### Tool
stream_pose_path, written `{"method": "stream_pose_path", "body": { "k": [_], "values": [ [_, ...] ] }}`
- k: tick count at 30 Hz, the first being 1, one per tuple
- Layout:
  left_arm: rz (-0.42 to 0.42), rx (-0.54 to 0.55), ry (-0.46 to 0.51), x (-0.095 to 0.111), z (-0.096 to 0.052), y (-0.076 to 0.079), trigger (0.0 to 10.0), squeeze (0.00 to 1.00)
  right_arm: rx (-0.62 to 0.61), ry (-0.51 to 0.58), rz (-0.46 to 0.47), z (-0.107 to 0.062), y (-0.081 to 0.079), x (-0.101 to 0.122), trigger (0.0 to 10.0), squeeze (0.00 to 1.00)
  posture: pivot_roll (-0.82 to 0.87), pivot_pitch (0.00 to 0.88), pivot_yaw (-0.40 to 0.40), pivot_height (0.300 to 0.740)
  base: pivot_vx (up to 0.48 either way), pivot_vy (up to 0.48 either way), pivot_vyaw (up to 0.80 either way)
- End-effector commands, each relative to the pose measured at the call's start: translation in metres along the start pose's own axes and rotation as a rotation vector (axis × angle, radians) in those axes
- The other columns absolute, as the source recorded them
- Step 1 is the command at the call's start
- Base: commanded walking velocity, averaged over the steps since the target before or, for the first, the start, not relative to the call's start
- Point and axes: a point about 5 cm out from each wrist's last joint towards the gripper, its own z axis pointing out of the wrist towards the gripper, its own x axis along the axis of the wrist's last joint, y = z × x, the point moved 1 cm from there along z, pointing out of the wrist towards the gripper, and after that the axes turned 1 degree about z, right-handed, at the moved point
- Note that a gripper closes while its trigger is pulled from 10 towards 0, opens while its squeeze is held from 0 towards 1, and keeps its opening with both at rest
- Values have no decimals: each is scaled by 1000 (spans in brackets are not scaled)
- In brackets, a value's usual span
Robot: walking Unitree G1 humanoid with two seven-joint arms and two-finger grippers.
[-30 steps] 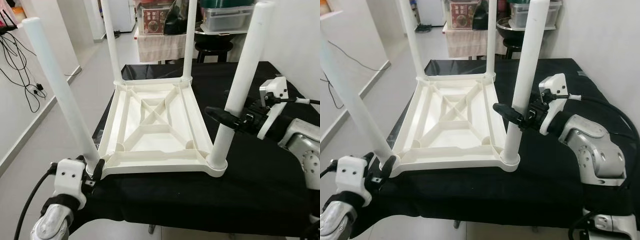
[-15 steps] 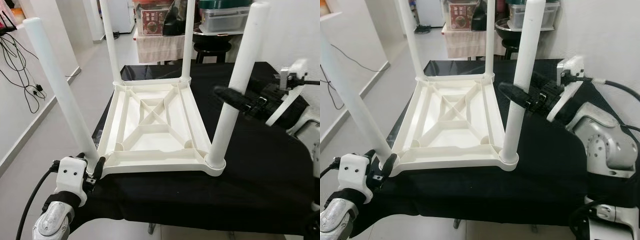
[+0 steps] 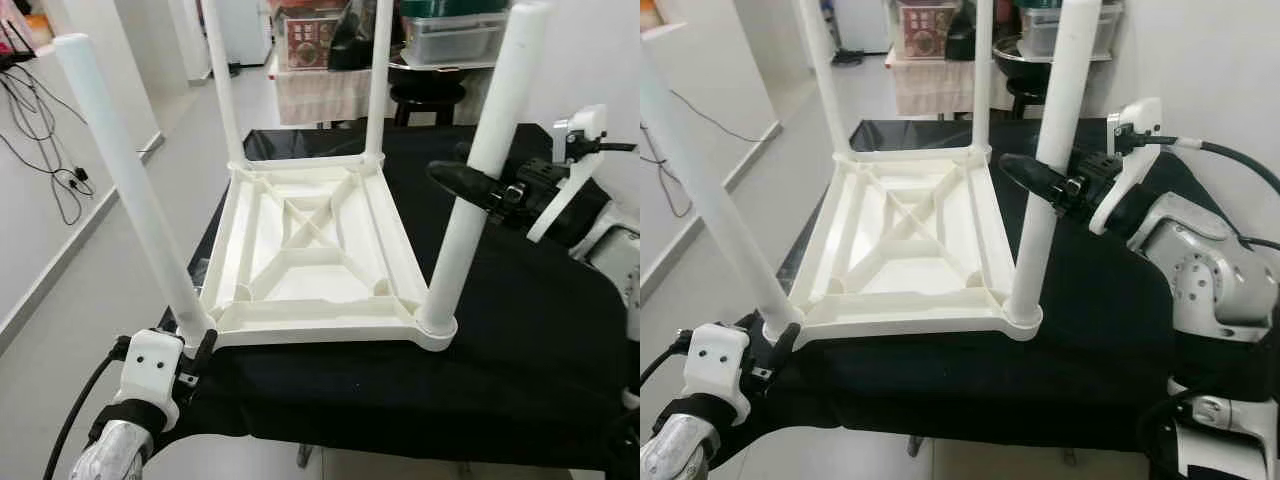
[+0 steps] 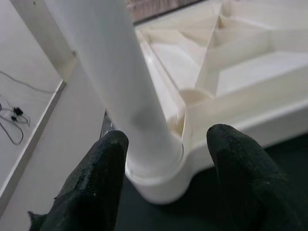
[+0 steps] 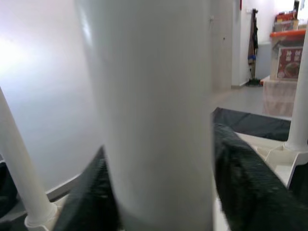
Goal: Building children table
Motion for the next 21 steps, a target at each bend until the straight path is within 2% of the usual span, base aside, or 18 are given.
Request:
{"method": "stream_pose_path", "body": {
  "k": [1, 7, 11, 14, 15, 16, 19, 21],
  "values": [
    [9, 10, 4, 1, -1, 0, 10000, 0, -7, 5, 5, -5, -2, 3, 0, 0, -35, 40, 6, 740, 0, 0, 0],
    [29, 48, 9, 4, -10, -4, 10000, 0, 12, -6, 24, -6, -7, -4, 0, 0, -33, 43, 11, 740, 0, 0, 0],
    [50, 128, 25, 8, -13, -14, 10000, 0, 34, -17, 33, -2, -13, -9, 0, 0, -32, 44, 11, 740, 0, 0, 0],
    [39, 166, 32, 7, -10, -23, 10000, 0, 54, -17, 36, 1, -18, -9, 0, 0, -33, 37, 0, 740, 0, 0, 0],
    [-7, 143, 40, 5, -4, -24, 10000, 1000, 63, -14, 37, 3, -19, -9, 0, 0, -35, 34, -4, 740, 0, 0, 0],
    [-7, 143, 40, 5, -4, -24, 10000, 1000, 63, -14, 37, 3, -19, -9, 0, 0, -35, 34, -4, 740, 0, 0, 0],
    [-86, 49, 80, 8, 11, -17, 10000, 1000, 72, -13, 43, 4, -23, -7, 0, 0, -45, 31, -2, 740, 0, 0, 0],
    [-101, 34, 92, 10, 15, -15, 10000, 1000, 73, -13, 43, 4, -25, -6, 0, 0, -46, 31, 0, 740, 0, 0, 0]
  ]
}}
